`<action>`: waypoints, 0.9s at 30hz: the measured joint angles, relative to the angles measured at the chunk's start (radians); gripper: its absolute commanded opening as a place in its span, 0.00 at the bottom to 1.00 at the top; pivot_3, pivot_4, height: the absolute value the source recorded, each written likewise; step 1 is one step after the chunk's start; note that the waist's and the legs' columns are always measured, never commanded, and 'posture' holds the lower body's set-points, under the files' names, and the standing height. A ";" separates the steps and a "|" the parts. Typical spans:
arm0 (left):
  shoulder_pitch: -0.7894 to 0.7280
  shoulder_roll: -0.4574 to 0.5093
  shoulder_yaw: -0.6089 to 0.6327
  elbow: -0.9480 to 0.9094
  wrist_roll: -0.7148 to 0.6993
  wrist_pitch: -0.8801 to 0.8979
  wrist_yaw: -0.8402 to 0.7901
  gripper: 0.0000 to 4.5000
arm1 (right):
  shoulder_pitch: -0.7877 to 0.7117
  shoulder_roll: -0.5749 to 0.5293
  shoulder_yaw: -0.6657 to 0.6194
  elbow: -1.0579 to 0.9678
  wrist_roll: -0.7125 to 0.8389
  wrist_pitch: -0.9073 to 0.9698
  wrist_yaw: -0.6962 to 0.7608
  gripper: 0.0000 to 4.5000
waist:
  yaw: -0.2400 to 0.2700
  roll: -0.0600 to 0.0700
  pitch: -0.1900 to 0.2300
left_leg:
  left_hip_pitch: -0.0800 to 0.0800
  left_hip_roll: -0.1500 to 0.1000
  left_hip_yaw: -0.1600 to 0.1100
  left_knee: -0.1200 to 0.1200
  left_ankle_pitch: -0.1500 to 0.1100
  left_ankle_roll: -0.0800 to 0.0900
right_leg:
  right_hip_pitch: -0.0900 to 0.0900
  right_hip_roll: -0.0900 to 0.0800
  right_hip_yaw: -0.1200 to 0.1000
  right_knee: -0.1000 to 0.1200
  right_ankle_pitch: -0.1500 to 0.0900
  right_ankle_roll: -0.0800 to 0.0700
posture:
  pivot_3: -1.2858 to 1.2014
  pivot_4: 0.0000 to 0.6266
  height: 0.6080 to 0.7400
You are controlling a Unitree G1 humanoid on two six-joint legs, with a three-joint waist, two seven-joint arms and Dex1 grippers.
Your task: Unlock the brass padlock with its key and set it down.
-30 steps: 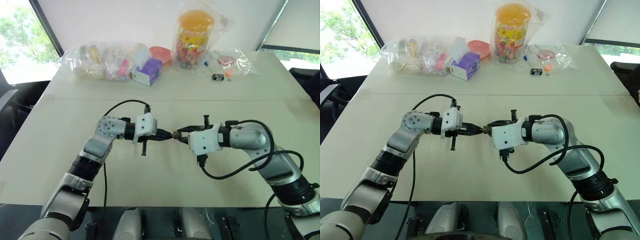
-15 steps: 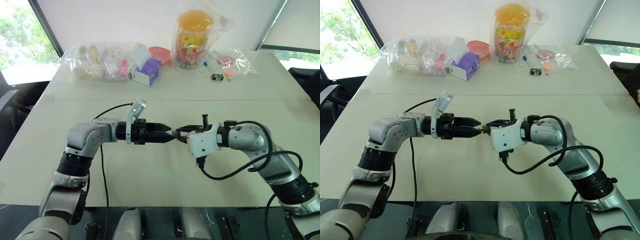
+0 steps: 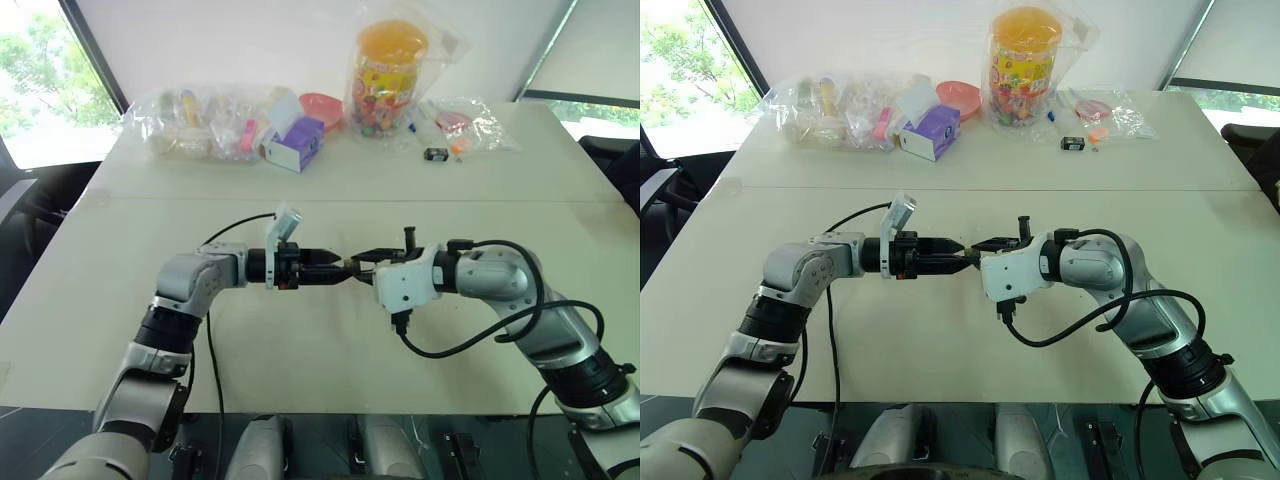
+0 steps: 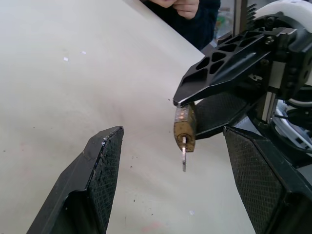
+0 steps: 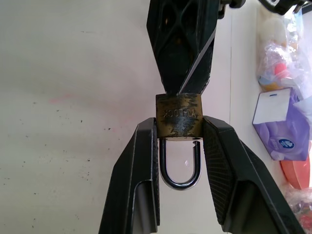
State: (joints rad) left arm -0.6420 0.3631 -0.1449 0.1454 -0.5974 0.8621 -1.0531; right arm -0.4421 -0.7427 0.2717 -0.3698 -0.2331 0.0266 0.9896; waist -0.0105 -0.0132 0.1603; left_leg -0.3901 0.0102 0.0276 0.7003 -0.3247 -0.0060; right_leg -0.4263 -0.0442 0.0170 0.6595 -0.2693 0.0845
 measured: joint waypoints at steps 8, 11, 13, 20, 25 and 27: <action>-0.015 -0.024 0.001 0.032 0.008 -0.006 0.000 0.70 | -0.001 0.001 0.000 -0.027 0.000 0.021 0.000 0.15 | 0.000 0.000 0.000 | 0.000 0.000 0.000 0.000 0.000 0.000 | 0.000 0.000 0.000 0.000 0.000 0.000 | 0.52 0.24 0.96; -0.019 -0.034 0.000 0.043 0.014 -0.020 -0.001 0.48 | -0.001 0.002 0.001 -0.031 -0.001 0.031 0.000 0.15 | 0.000 0.000 0.000 | 0.000 0.000 0.000 0.000 0.000 0.000 | 0.000 0.000 0.000 0.000 0.000 0.000 | 0.52 0.24 0.96; -0.020 -0.045 -0.001 0.045 0.013 -0.024 -0.014 0.25 | -0.001 0.002 0.001 -0.030 -0.006 0.043 0.000 0.15 | 0.001 0.000 0.000 | 0.000 0.000 0.000 0.000 0.000 0.000 | 0.000 0.000 0.000 0.000 0.000 0.000 | 0.52 0.24 0.96; -0.024 -0.057 -0.002 0.052 0.013 -0.025 -0.027 0.01 | 0.001 0.001 0.001 -0.035 -0.019 0.057 0.000 0.15 | 0.000 0.000 0.000 | 0.000 0.000 0.000 0.000 0.000 0.000 | 0.000 0.000 0.000 0.000 0.000 0.000 | 0.52 0.24 0.96; -0.024 -0.050 -0.005 0.051 0.014 -0.025 -0.042 0.00 | 0.006 0.004 0.001 -0.060 -0.016 0.096 0.007 0.26 | 0.000 0.000 0.000 | 0.000 0.000 0.000 0.000 0.000 0.000 | 0.000 0.000 0.000 0.000 0.000 0.000 | 0.52 0.24 0.96; -0.024 -0.037 -0.011 0.050 0.024 -0.026 -0.046 0.00 | 0.015 0.012 -0.001 -0.081 0.013 0.137 0.014 0.48 | 0.000 0.000 0.000 | 0.000 0.000 0.000 0.000 0.000 0.000 | 0.000 0.000 0.000 0.000 0.000 0.000 | 0.52 0.24 0.96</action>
State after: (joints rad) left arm -0.6662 0.3264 -0.1559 0.1953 -0.5735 0.8364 -1.0993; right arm -0.4268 -0.7307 0.2705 -0.4506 -0.2204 0.1638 1.0038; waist -0.0106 -0.0132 0.1603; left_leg -0.3901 0.0101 0.0275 0.7002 -0.3247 -0.0060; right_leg -0.4264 -0.0441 0.0169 0.6595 -0.2693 0.0845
